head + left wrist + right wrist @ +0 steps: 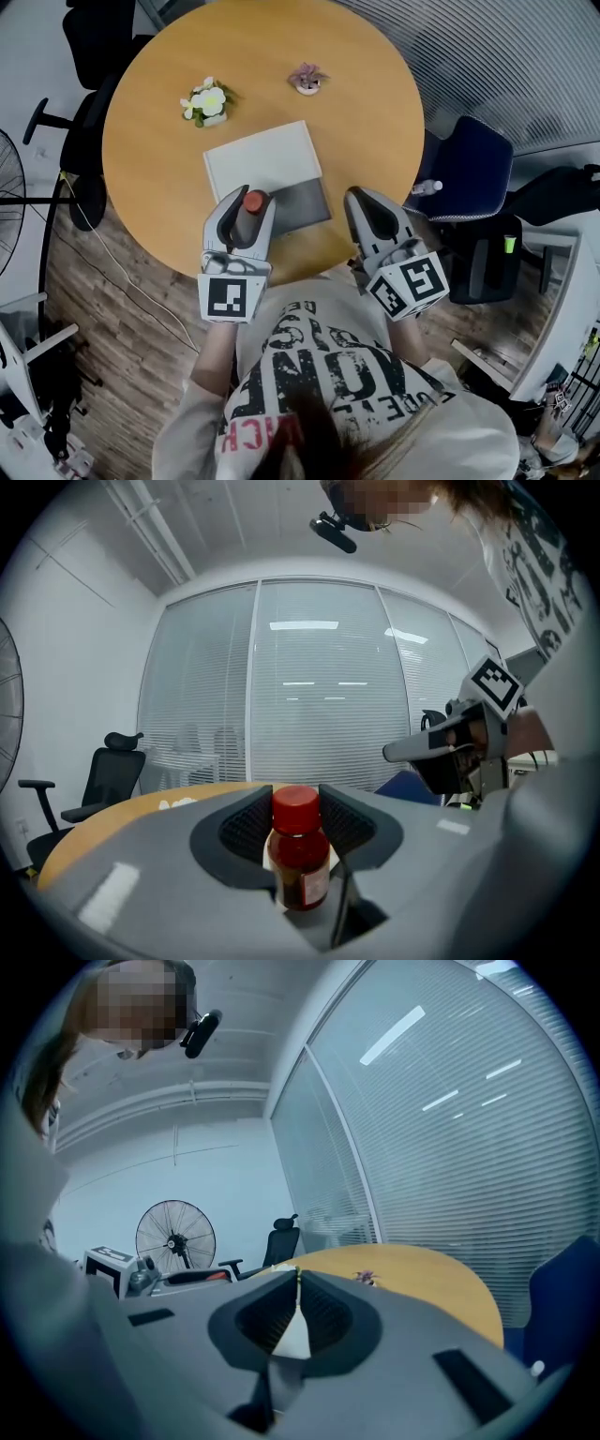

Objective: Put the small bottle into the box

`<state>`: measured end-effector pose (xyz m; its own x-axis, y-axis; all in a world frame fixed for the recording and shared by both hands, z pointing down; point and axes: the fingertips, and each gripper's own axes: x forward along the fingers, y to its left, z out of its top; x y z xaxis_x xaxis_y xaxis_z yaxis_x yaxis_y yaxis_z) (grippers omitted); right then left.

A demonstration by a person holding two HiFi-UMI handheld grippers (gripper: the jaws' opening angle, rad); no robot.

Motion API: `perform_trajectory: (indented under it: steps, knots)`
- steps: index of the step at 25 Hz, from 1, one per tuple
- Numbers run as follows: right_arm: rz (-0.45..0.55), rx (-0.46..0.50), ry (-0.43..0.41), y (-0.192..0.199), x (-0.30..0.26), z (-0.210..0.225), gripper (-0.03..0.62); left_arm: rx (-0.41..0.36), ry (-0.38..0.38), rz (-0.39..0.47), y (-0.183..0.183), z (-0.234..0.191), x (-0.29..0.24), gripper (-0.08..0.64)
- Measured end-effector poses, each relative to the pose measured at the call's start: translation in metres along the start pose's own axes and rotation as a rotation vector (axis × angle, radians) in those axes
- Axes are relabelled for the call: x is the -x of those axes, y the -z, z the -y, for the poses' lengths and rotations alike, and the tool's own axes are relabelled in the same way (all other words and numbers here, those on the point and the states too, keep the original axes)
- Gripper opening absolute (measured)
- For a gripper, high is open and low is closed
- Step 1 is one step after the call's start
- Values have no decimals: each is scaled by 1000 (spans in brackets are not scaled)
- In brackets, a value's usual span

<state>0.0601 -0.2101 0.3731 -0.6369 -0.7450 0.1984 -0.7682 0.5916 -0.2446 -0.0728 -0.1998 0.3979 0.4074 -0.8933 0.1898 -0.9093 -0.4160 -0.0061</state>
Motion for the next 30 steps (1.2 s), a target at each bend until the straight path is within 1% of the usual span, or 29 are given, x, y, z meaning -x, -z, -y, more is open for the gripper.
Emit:
perform_trajectory:
  steps: [2, 5, 7, 13, 22, 30]
  knots:
    - [-8, 0, 6, 2, 1, 2, 18, 4, 8, -10, 8, 1, -4, 161]
    - [-17, 1, 12, 2, -1, 3, 18, -30, 28, 7, 18, 0, -11, 160]
    - [-20, 0, 15, 3, -3, 3, 18, -34, 34, 0, 27, -1, -15, 160]
    - [-32, -14, 19, 8, -7, 1, 18, -13, 49, -47, 54, -4, -19, 161]
    - [-48, -27, 37, 16, -12, 3, 18, -3, 77, -143, 97, 2, -26, 161]
    - [-69, -40, 51, 23, -12, 3, 18, 2, 103, -194, 120, 4, -33, 161]
